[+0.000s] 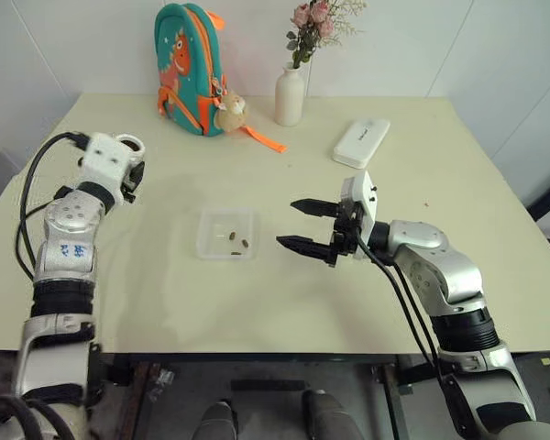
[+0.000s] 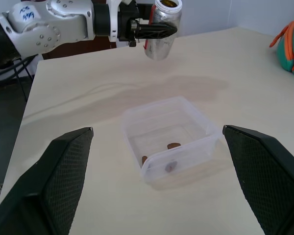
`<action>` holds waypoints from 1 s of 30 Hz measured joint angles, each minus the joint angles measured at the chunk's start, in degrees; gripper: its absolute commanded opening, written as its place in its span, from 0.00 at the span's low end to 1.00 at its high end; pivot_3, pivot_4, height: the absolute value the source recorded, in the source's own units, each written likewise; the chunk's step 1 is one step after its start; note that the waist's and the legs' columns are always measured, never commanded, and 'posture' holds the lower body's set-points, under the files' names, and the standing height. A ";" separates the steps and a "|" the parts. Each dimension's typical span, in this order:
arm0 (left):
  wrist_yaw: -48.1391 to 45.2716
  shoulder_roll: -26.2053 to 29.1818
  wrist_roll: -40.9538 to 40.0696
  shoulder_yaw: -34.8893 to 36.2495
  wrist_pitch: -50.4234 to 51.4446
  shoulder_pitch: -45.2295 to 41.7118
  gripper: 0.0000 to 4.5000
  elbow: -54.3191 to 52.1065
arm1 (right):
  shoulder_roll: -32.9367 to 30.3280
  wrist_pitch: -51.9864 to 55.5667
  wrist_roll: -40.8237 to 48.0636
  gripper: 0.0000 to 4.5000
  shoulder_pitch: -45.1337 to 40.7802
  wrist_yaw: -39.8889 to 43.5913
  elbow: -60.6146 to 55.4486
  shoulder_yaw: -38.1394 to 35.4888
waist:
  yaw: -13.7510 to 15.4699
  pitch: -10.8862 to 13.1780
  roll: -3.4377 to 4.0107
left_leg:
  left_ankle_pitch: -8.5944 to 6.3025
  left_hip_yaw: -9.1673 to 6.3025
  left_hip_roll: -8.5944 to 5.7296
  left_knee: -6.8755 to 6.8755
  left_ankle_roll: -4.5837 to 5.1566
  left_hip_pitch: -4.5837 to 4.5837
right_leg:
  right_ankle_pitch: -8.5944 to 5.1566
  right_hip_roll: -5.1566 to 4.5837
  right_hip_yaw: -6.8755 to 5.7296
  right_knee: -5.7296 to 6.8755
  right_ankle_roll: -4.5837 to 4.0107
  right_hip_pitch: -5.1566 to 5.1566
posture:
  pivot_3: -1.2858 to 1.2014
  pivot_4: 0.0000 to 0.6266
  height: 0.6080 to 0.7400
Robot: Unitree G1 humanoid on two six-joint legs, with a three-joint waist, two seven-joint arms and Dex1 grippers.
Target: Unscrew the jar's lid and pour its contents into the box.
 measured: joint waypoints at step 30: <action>-8.22 0.81 -12.66 6.79 -19.49 13.69 1.00 11.02 | 0.43 -4.46 -3.49 1.00 0.35 0.69 0.04 1.33 | -0.06 -0.01 -0.01 | 0.01 0.01 0.02 -0.08 -0.04 0.04 | 0.00 0.00 0.03 0.00 -0.01 0.00 | 0.52 0.24 1.00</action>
